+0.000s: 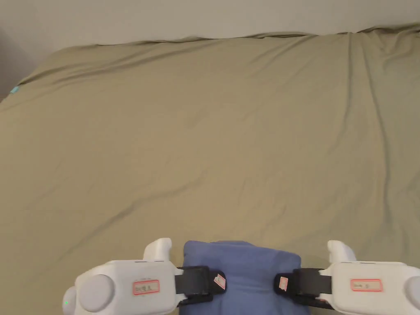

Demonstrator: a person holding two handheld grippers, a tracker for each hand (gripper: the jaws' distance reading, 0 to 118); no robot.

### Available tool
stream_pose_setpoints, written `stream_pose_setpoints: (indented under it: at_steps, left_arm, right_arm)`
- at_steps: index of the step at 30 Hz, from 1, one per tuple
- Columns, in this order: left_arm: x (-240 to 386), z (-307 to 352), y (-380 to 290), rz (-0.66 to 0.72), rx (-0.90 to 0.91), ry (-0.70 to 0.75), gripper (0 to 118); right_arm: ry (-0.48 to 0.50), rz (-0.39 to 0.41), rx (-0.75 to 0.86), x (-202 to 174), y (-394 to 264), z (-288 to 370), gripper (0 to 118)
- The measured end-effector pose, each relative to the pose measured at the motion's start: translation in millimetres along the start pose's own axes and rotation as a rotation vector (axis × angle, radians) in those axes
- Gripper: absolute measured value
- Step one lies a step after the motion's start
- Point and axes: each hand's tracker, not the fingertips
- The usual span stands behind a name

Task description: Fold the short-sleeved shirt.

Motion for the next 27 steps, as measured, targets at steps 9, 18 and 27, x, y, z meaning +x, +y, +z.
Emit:
stream_pose_setpoints:
  at_steps: [9, 18, 27]
  left_arm:
    - [-117, 232, 34, 0.185, 0.245, 0.231, 31]
    - [-230, 319, 31, 0.396, 0.312, 0.526, 31]
    - [-206, 284, 18, 0.325, 0.313, 0.838, 118]
  right_arm:
    - [0.277, 0.243, 0.251, -61, 3, 128, 2]
    - [0.151, 0.196, 0.330, -62, -21, 162, 2]
    - [-0.055, 0.328, 0.290, -91, -23, 160, 2]
